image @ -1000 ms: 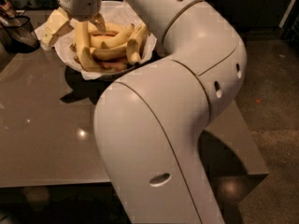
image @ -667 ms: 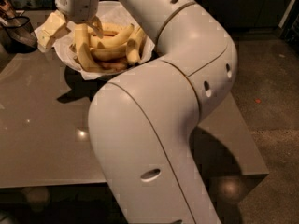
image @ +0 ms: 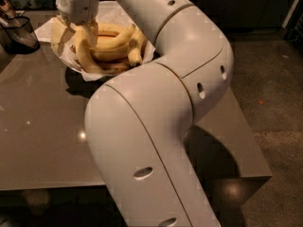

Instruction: Pick banana from white bowl

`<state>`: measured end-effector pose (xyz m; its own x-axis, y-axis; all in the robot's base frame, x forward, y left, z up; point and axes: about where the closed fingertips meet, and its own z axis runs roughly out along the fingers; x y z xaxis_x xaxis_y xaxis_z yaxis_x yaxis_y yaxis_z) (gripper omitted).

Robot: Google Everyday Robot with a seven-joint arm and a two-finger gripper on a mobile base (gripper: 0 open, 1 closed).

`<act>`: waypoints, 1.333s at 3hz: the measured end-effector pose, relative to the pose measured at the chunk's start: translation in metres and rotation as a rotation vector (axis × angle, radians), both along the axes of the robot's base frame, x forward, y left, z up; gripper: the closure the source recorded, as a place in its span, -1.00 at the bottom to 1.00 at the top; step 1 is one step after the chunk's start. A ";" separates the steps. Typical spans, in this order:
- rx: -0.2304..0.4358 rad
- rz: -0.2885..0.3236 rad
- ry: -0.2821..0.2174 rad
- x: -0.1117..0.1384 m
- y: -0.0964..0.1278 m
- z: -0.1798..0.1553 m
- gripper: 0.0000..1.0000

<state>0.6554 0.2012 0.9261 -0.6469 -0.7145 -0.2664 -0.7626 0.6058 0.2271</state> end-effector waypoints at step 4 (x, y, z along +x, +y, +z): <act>-0.025 -0.045 0.010 0.017 -0.003 -0.016 -0.48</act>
Offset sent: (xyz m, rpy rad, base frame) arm -0.0018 -0.0185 0.0001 -0.0521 0.0680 -0.0123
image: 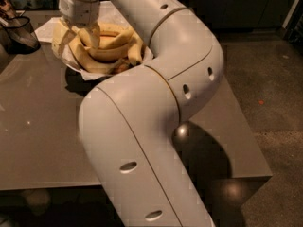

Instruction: Pick banana from white bowl

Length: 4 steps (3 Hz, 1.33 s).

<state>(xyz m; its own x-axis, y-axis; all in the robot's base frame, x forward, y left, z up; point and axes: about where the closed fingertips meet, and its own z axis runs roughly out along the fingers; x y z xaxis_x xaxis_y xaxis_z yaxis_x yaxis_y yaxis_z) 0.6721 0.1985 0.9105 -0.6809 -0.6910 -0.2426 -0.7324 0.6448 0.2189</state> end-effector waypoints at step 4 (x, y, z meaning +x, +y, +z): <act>-0.004 0.003 0.002 0.006 -0.002 0.000 0.90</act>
Offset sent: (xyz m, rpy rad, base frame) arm -0.0087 -0.0179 -0.0115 -0.0586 0.0693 0.0447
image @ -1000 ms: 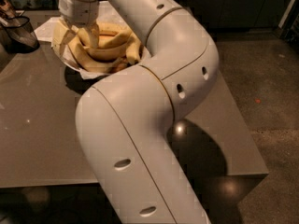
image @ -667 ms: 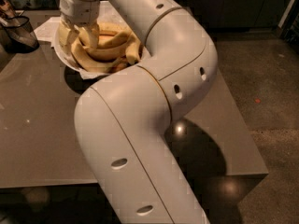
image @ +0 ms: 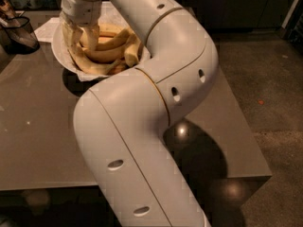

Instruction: Pick banana from white bowl

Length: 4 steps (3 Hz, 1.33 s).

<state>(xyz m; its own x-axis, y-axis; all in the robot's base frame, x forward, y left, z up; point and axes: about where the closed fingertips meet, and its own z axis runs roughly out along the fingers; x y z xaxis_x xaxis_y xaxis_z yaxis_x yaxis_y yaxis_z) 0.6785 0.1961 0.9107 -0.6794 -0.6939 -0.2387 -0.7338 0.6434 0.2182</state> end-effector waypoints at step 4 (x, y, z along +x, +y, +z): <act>0.014 0.002 -0.003 0.003 -0.002 0.000 -0.28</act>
Offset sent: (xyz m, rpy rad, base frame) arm 0.0030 -0.0022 -0.0013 0.0135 -0.0026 0.0022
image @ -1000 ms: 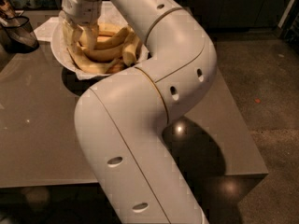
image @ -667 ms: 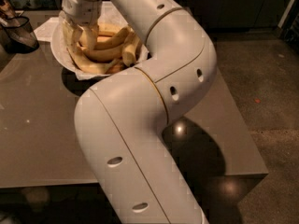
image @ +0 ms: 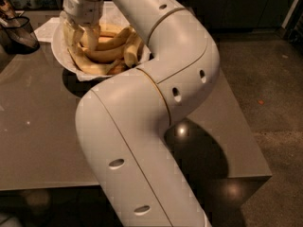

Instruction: Pick banana from white bowl

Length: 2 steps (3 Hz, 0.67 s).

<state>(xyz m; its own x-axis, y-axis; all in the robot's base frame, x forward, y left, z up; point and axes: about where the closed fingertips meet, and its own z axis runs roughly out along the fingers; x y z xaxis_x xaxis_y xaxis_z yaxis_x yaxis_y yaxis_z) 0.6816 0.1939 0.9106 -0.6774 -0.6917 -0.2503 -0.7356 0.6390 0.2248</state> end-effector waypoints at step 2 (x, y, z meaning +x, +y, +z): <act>0.000 0.000 0.000 0.000 0.000 0.000 -1.00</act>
Offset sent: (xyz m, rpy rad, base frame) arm 0.0000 0.0000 0.0000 0.0000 0.0000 0.0000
